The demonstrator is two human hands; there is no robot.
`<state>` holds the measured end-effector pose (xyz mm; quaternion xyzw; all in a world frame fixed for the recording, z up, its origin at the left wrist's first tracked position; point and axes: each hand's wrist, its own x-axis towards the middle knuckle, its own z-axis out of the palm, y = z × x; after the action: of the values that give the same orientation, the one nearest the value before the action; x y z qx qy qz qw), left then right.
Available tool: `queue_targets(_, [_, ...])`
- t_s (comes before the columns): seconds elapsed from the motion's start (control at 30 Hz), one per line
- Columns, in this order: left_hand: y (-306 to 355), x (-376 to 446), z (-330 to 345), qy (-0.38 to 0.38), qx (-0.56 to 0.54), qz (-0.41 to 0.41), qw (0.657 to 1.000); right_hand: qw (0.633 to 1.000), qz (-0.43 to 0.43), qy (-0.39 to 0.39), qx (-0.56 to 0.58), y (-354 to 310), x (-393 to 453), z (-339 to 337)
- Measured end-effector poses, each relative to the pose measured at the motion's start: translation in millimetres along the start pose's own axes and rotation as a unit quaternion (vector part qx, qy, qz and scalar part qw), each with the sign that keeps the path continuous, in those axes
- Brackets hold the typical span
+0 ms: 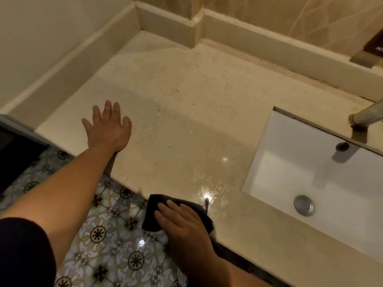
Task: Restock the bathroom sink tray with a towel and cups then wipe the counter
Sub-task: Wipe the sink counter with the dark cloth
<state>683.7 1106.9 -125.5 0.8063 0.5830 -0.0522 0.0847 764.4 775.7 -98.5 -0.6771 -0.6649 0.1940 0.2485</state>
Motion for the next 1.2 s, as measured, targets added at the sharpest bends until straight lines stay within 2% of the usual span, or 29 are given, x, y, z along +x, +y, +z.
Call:
queue_targets(0.07, [-0.4, -0.2, 0.2, -0.001, 0.0, -0.001, 1.0, 0.995, 0.023, -0.014, 0.099, -11.1, -2.5, 6.8])
queue_targets(0.1, [-0.1, -0.2, 0.7, 0.0, 0.003, 0.0, 1.0, 0.979, 0.074, -0.024, 0.189, -14.8, -1.5, 5.8])
queue_targets(0.13, [0.1, 0.0, 1.0, 0.001, 0.005, 0.0, 1.0, 0.943, 0.146, -0.038, 0.296, -17.9, -0.4, 2.7])
queue_targets(0.17, [0.1, 0.2, 0.8, 0.0, 0.003, 0.0, 1.0, 0.88, 0.227, -0.045, 0.414, -20.8, 1.4, -2.2])
queue_targets(0.23, [0.0, 0.0, 0.0, -0.003, 0.002, 0.0, 1.0, 0.702, 0.364, -0.052, 0.611, -20.6, 6.5, -16.0])
queue_targets(0.27, [0.2, -0.4, -0.3, -0.002, 0.004, 0.001, 1.0, 0.618, 0.402, -0.05, 0.673, -15.5, 9.2, -22.6])
queue_targets(0.3, [0.4, -0.9, -0.7, -0.003, 0.004, 0.001, 1.0, 0.557, 0.419, -0.043, 0.716, -7.9, 11.6, -30.0])
queue_targets(0.33, [0.7, -1.5, -1.3, -0.006, 0.001, 0.0, 1.0, 0.518, 0.425, -0.036, 0.742, -0.5, 15.9, -39.5])
queue_targets(0.4, [1.2, -2.0, -2.4, -0.01, -0.004, -0.001, 1.0, 0.462, 0.42, -0.014, 0.781, 19.4, 30.0, -66.3])
queue_targets(0.43, [1.4, -2.7, -2.9, -0.01, -0.006, -0.001, 1.0, 0.454, 0.416, 0.009, 0.788, 33.5, 40.7, -82.2])
queue_targets(0.47, [1.7, -3.9, -3.3, -0.009, -0.008, -0.001, 1.0, 0.463, 0.404, 0.042, 0.788, 50.1, 53.8, -101.1])
queue_targets(0.5, [2.1, -4.9, -3.6, -0.008, -0.012, 0.0, 1.0, 0.49, 0.382, 0.085, 0.779, 70.6, 69.4, -122.5])
queue_targets(0.57, [2.9, -5.6, -4.1, -0.006, -0.012, 0.0, 1.0, 0.632, 0.33, 0.195, 0.674, 117.4, 108.8, -167.6])
queue_targets(0.63, [3.9, -6.5, -3.5, -0.004, -0.009, -0.003, 1.0, 0.766, 0.319, 0.278, 0.484, 163.6, 152.3, -203.2])
queue_targets(0.7, [4.1, -5.9, -3.3, -0.001, -0.009, -0.006, 1.0, 0.856, 0.306, 0.319, 0.267, 214.6, 195.9, -221.4])
queue_targets(0.77, [3.6, -5.3, -2.5, 0.004, -0.01, -0.006, 1.0, 0.917, 0.27, 0.285, 0.073, 264.3, 233.7, -226.9])
queue_targets(0.87, [2.4, -4.7, -0.6, 0.011, -0.009, -0.011, 1.0, 0.964, 0.187, 0.145, -0.125, 318.5, 271.4, -219.2])
queue_targets(0.97, [1.6, -3.7, 2.1, 0.021, -0.008, -0.012, 1.0, 0.962, 0.125, 0.078, -0.231, 339.8, 290.3, -214.0])
queue_targets(1.07, [2.3, -3.4, 2.2, 0.021, -0.008, -0.011, 1.0, 0.96, 0.119, 0.062, -0.247, 333.8, 284.2, -210.5])
queue_targets(1.2, [1.8, -3.4, 0.5, 0.017, -0.011, -0.009, 1.0, 0.979, 0.052, 0.065, -0.187, 268.9, 207.6, -173.4])
